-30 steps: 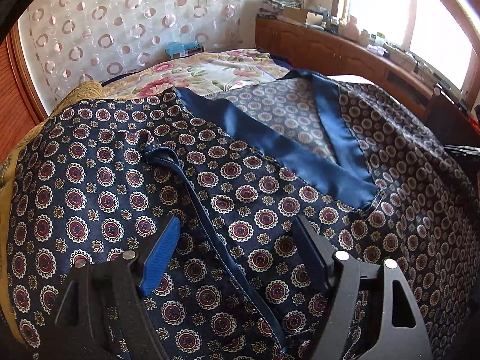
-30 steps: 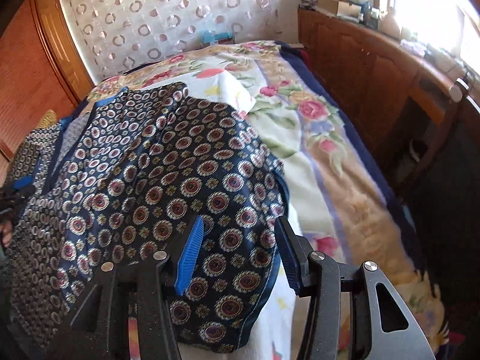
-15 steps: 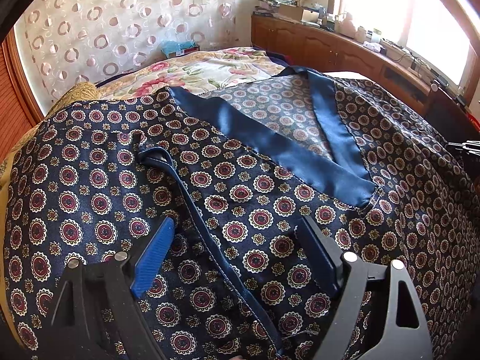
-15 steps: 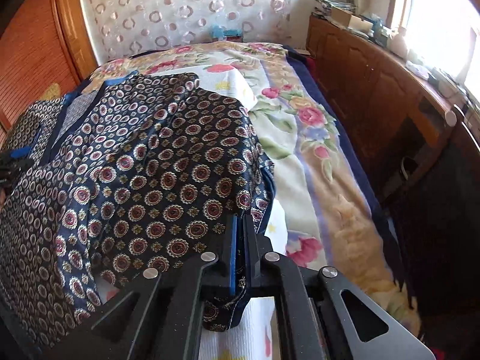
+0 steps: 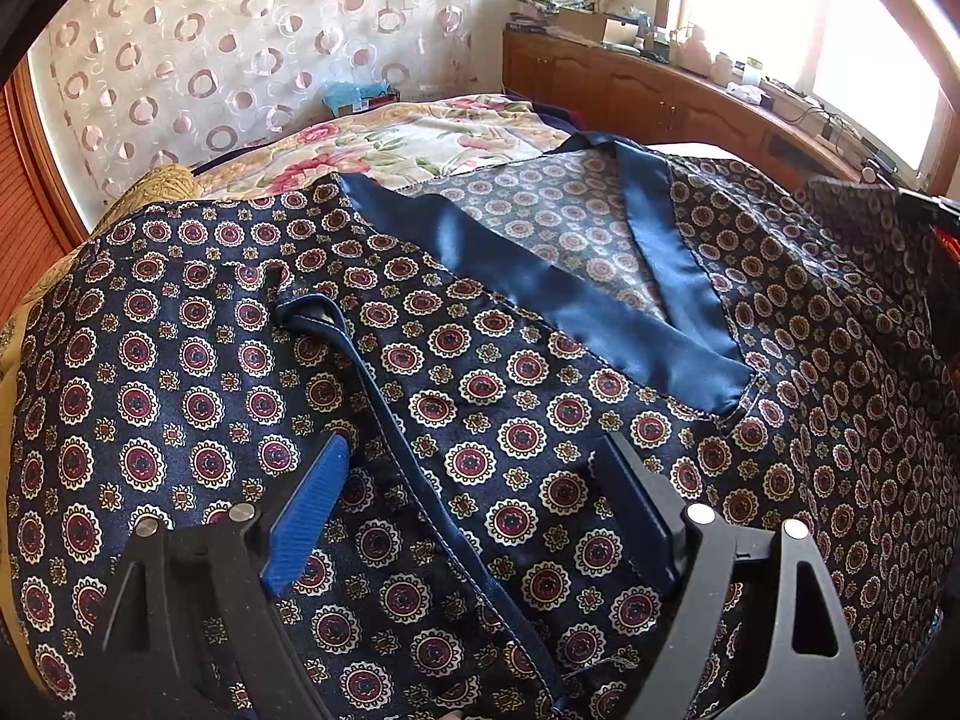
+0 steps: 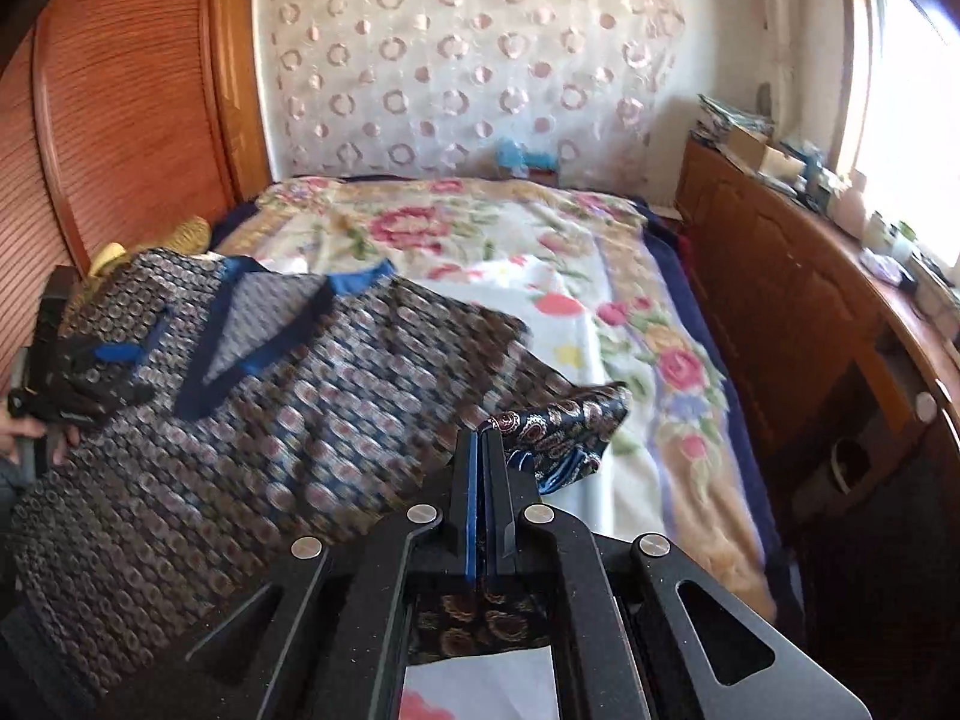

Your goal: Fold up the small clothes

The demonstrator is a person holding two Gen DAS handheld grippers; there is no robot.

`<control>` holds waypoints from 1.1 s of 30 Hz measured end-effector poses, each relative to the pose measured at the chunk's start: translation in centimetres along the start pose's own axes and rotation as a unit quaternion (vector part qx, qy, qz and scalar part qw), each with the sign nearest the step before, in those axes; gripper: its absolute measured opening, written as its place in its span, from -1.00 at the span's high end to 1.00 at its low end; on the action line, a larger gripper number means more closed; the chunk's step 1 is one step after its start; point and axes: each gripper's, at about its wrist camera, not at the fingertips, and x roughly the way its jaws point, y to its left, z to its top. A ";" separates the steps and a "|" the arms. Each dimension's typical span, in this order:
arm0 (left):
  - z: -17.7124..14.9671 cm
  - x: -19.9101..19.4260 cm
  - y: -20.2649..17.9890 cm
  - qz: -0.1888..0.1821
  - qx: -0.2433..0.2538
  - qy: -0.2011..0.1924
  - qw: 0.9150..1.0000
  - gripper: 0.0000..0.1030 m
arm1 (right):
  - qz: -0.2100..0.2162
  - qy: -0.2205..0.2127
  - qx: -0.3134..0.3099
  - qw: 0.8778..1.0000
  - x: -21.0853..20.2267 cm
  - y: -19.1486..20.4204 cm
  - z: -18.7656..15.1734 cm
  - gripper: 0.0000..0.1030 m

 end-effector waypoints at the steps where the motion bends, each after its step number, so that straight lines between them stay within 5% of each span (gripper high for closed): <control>1: 0.0 0.0 0.0 0.000 0.000 0.000 1.000 -0.65 | 0.010 -0.004 -0.007 1.000 0.3 0.8 0.2 0.98; 12: 0.0 -1.3 0.5 -0.009 -0.013 -0.009 1.000 -0.65 | 0.082 0.044 -0.030 0.995 6.2 4.6 -1.4 0.98; 17: 0.0 -4.0 0.7 -0.009 -0.025 -0.046 0.999 -0.65 | 0.086 0.045 -0.014 0.995 6.6 4.7 -0.5 0.83; 19: 0.0 -5.0 0.7 -0.008 -0.029 -0.058 0.998 -0.65 | 0.082 0.033 -0.010 0.996 5.9 4.8 0.2 0.50; 22: 0.0 -6.3 0.9 -0.012 -0.036 -0.073 0.997 -0.65 | 0.072 0.011 -0.004 0.997 4.6 3.9 0.9 0.39; 28: -0.2 -7.1 0.7 -0.013 -0.040 -0.083 0.996 -0.65 | 0.027 0.026 0.016 0.999 5.5 1.2 1.3 0.33; 33: -0.4 -6.7 0.7 -0.016 -0.045 -0.077 0.996 -0.65 | 0.040 0.067 0.047 0.996 8.4 0.7 1.7 0.33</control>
